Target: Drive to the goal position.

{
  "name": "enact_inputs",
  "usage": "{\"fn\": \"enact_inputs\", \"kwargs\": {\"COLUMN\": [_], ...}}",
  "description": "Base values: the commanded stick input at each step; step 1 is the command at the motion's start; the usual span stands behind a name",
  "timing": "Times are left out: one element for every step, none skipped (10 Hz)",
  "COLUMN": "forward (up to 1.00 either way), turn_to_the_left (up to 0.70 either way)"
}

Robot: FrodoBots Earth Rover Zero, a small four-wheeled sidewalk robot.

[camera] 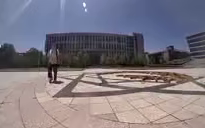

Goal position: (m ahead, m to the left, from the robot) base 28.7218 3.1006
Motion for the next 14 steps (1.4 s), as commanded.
{"fn": "enact_inputs", "kwargs": {"forward": [0.49,0.49,0.49,0.49,0.49,0.49,0.49,0.49,0.49,0.49,0.49,0.49,0.49,0.49], "turn_to_the_left": [0.0,0.0,0.0,0.0,0.0,0.0,0.0,0.0,0.0,0.0,0.0,0.0,0.0,0.0]}}
